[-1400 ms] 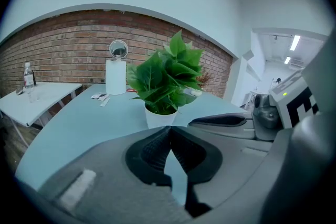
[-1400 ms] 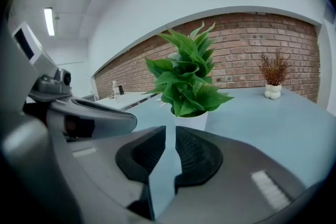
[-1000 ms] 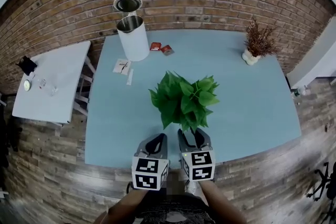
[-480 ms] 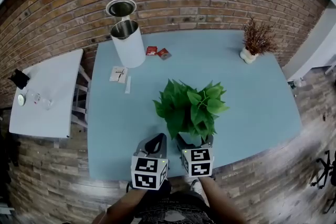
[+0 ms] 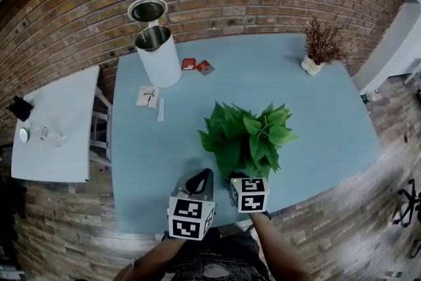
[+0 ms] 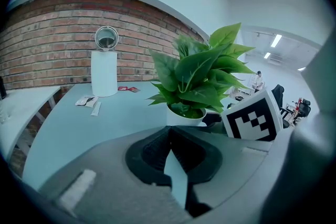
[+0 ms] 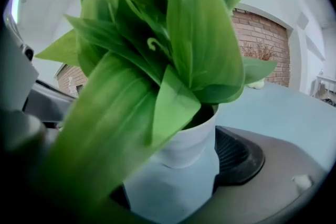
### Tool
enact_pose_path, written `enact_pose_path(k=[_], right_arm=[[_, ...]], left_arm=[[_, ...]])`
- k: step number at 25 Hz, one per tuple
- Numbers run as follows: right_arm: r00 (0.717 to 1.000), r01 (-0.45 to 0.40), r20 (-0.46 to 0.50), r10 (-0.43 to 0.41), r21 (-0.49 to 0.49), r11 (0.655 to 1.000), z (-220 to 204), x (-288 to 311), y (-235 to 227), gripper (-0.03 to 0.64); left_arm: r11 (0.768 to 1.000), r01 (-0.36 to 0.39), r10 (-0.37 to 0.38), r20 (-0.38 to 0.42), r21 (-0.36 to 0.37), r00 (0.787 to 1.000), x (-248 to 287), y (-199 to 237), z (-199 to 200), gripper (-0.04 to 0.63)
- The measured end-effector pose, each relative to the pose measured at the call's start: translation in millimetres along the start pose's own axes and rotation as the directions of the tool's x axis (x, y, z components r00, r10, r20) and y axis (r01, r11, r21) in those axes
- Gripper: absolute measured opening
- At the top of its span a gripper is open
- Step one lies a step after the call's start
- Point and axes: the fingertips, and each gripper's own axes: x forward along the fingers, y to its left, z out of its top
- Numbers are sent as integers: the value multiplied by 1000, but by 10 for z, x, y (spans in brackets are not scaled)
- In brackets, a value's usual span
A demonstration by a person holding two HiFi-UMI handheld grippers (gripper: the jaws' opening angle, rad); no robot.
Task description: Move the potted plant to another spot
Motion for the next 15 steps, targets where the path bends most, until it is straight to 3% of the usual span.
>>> enact_pose_path(k=[12,15], right_arm=[[998,53,-20,-53,-14,999,-67,194,-49,502],[997,73,-23,-73,-30,997,-73,192,-94,474]], left_arm=[[998,63,-63,-11,14,998,73,-10,-20,3],[997,77,-77,-10,12,997,97,-19,-12,3]])
